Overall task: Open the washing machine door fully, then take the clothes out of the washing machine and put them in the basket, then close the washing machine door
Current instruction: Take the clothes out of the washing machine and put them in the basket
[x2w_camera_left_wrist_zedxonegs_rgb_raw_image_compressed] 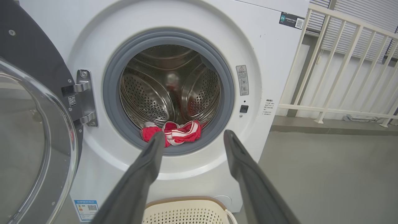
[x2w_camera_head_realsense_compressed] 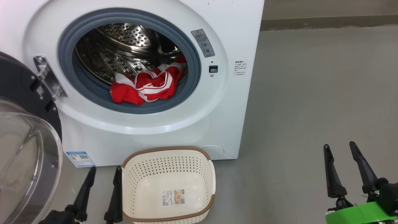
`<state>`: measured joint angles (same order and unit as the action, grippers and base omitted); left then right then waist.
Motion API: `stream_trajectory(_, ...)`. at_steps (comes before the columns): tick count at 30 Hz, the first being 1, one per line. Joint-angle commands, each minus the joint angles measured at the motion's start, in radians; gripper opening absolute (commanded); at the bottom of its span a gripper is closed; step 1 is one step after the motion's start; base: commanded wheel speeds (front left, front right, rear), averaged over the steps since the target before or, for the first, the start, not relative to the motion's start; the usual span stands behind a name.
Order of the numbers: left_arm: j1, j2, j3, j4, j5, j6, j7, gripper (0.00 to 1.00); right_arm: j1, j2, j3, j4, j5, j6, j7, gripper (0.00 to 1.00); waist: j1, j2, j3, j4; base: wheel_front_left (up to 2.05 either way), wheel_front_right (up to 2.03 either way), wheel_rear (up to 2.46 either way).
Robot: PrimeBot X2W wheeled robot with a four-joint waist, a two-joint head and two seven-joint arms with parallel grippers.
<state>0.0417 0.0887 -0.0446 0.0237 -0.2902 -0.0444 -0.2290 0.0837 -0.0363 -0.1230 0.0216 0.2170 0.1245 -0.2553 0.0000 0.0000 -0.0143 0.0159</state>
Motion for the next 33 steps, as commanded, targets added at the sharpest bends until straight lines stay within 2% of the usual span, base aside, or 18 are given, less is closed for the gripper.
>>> stream_trajectory(1,-0.041,0.014,0.028,-0.022,0.006,0.008,-0.002,1.0,-0.027,-0.014,0.019,-0.022,0.0,0.006,-0.006,1.0,0.0,0.0,0.0,0.001,0.0,0.0,0.0)
stream_trajectory(12,-0.047,0.02,0.001,-0.02,0.009,0.0,-0.005,1.0,-0.029,-0.014,0.018,-0.021,-0.008,0.006,-0.006,1.0,0.0,0.0,0.001,0.013,0.0,0.0,0.0)
stream_trajectory(20,-0.061,0.023,-0.003,-0.009,0.028,0.031,0.005,1.0,-0.032,-0.014,0.022,-0.025,-0.014,0.006,-0.006,1.0,0.0,0.0,0.013,0.023,0.0,0.0,0.0)
stream_trajectory(33,-0.117,0.021,-0.03,0.014,0.021,0.025,0.007,1.0,-0.053,-0.014,0.034,-0.041,-0.018,0.006,-0.006,1.0,0.0,0.0,0.096,0.032,0.0,0.0,0.0)
